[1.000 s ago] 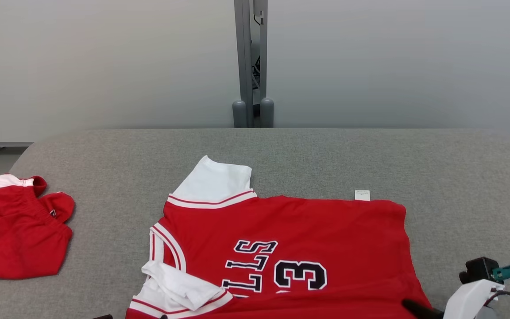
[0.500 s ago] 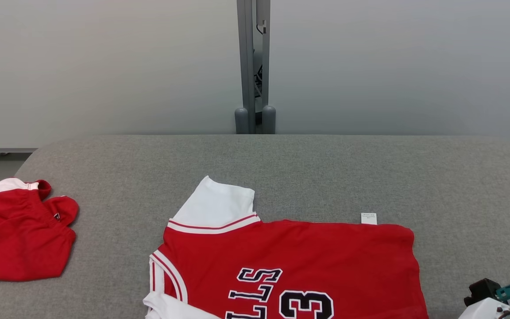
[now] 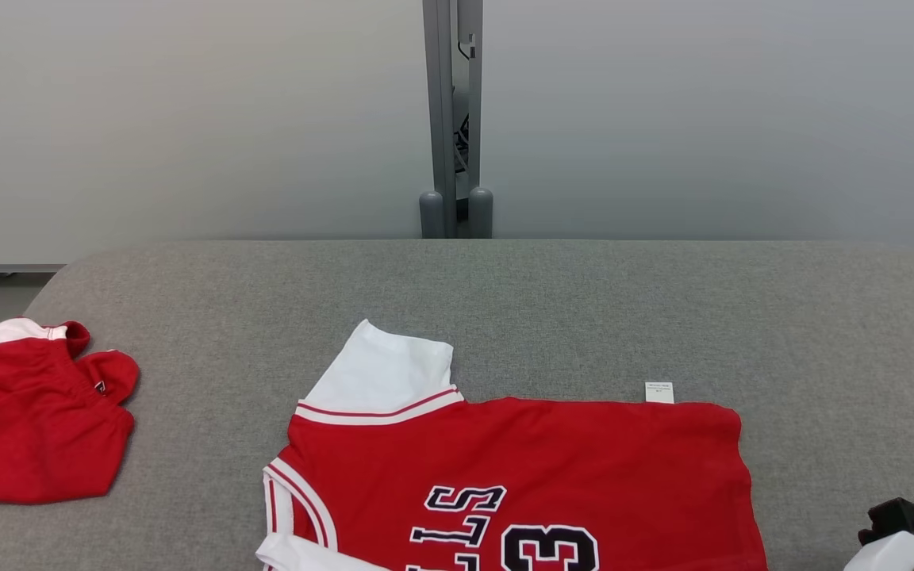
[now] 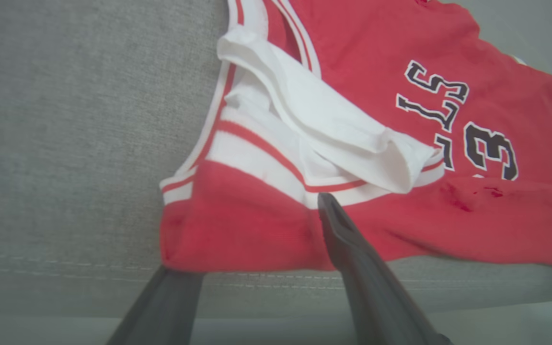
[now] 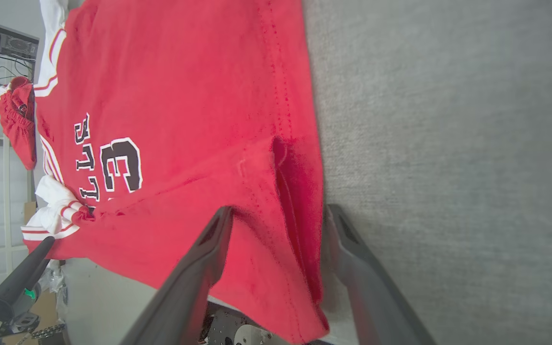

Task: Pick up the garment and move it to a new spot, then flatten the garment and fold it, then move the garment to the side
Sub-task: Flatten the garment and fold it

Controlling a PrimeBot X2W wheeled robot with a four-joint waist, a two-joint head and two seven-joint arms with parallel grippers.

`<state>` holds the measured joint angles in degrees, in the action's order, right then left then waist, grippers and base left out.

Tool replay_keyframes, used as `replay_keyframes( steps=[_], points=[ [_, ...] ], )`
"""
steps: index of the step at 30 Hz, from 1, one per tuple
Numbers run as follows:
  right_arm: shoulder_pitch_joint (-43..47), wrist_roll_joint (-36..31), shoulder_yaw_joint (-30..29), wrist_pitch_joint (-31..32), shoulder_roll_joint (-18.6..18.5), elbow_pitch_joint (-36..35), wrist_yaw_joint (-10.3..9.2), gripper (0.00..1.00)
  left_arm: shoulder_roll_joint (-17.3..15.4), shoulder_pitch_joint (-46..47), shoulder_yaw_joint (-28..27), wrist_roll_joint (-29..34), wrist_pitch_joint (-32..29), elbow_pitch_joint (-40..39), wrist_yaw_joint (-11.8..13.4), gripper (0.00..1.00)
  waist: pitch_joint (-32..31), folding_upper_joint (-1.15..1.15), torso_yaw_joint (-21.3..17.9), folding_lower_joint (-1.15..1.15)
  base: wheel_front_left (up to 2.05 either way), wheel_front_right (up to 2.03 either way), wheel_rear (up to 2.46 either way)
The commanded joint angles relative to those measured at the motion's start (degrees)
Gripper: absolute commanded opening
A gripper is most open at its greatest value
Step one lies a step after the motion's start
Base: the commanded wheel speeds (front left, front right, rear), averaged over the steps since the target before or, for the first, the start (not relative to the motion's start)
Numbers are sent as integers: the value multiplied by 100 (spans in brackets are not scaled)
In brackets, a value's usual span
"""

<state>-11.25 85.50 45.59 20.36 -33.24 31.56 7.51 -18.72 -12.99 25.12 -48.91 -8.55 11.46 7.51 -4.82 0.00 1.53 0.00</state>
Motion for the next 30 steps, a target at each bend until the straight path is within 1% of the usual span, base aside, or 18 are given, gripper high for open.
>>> replay_keyframes(
  steps=[1,4,6,9,11,13,18,19,20,22,24,27,28,30],
  points=[
    [-40,-81,-43,-99,-101,85,-2,100,-73,-48,-69,24,4,-57,73,100,6,0,-6,0,0,0,0],
    [-132,-233,-123,-276,-174,169,-1,100,-251,-9,-192,188,110,-130,272,100,20,0,-13,0,0,0,0],
    [-215,-350,-204,-504,-211,180,-1,100,-325,95,-275,348,297,-237,438,100,28,0,-9,0,0,0,0],
    [-339,-538,-392,-1010,-228,102,-1,100,-366,272,-495,549,701,-418,629,100,39,0,15,0,0,0,0],
    [-415,-733,-477,-1421,-233,26,-1,100,-402,437,-578,729,1008,-492,705,100,45,0,23,0,0,0,0],
    [-501,-973,-532,-1837,-191,-52,-1,100,-412,637,-603,949,1345,-524,710,100,52,0,21,0,0,0,0],
    [-769,-1818,-716,-3256,-28,-153,-1,100,-322,1160,-538,1435,2067,-372,639,100,84,0,-22,0,0,0,0],
    [-825,-2042,-776,-3426,22,-165,-1,100,-305,1264,-517,1552,2157,-314,628,100,93,0,-44,0,0,0,0],
    [-825,-2042,-776,-3426,22,-165,-1,100,-305,1264,-517,1552,2157,-314,628,100,93,0,-44,0,0,0,0],
    [-908,-2533,-1010,-3550,158,-185,-1,100,-237,1440,-516,1766,2285,-193,628,100,112,0,-99,0,0,0,0],
    [-921,-3261,-1604,-3563,379,-388,-1,100,-112,1573,-542,1970,2350,-82,614,100,141,0,-159,0,0,0,0],
    [-466,-4419,-2495,-3555,948,-836,-1,100,88,1700,-617,2445,2373,-131,558,100,176,0,-237,0,0,0,0],
    [-326,-4759,-2800,-3554,1136,-996,-1,100,218,1681,-670,2579,2375,-196,542,100,190,0,-258,0,0,0,0],
    [-81,-5308,-3202,-3556,1492,-1281,-1,100,413,1567,-784,2873,2372,-279,483,100,213,0,-288,0,0,0,0]
  ],
)
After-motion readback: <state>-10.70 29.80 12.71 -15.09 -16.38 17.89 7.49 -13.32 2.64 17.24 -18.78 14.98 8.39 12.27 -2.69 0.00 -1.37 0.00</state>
